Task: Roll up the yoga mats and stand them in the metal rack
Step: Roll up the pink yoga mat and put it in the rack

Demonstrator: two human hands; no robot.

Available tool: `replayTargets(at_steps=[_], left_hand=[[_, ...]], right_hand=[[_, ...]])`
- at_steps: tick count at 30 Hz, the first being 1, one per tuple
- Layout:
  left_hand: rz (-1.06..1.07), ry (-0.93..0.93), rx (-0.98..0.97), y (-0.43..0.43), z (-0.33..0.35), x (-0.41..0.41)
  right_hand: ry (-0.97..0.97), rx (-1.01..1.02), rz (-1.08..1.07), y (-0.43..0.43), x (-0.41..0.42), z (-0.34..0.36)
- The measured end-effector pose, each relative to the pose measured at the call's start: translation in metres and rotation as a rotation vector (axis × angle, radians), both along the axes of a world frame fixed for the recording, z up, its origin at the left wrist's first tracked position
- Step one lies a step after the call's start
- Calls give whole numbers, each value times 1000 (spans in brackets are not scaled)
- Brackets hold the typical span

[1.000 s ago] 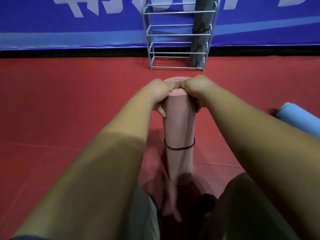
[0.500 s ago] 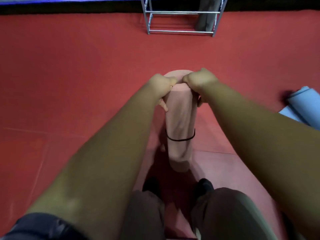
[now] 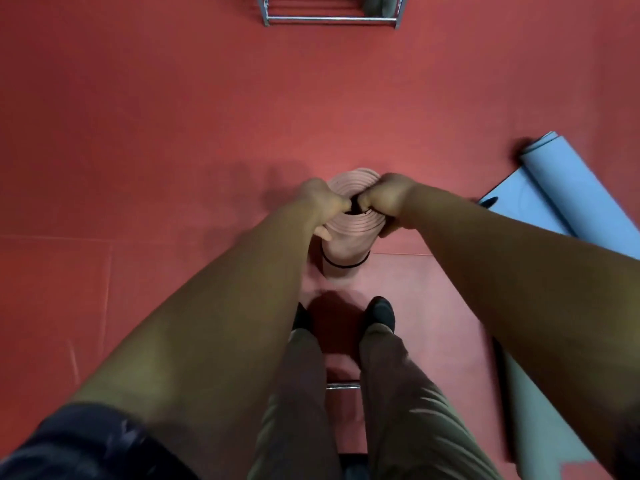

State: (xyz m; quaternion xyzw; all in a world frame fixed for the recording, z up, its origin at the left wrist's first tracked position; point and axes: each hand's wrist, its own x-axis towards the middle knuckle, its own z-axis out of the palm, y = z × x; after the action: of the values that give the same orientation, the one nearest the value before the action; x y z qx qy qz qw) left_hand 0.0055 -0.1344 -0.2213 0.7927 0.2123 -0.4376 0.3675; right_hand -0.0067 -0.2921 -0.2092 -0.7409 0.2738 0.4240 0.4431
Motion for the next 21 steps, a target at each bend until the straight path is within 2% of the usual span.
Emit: replayTargets(at_steps=[8, 13, 16, 21], left_hand=[[-66, -105, 70, -6, 152, 40], [-137, -224, -76, -14, 280, 76], [-185, -289, -93, -26, 351, 94], [-247, -448, 2, -41, 426, 125]], right_hand=[[-142, -3, 68, -18, 34, 144], [-359, -53, 166, -29, 66, 269], [-452, -79, 193, -35, 85, 335], [-520, -125, 117, -42, 115, 407]])
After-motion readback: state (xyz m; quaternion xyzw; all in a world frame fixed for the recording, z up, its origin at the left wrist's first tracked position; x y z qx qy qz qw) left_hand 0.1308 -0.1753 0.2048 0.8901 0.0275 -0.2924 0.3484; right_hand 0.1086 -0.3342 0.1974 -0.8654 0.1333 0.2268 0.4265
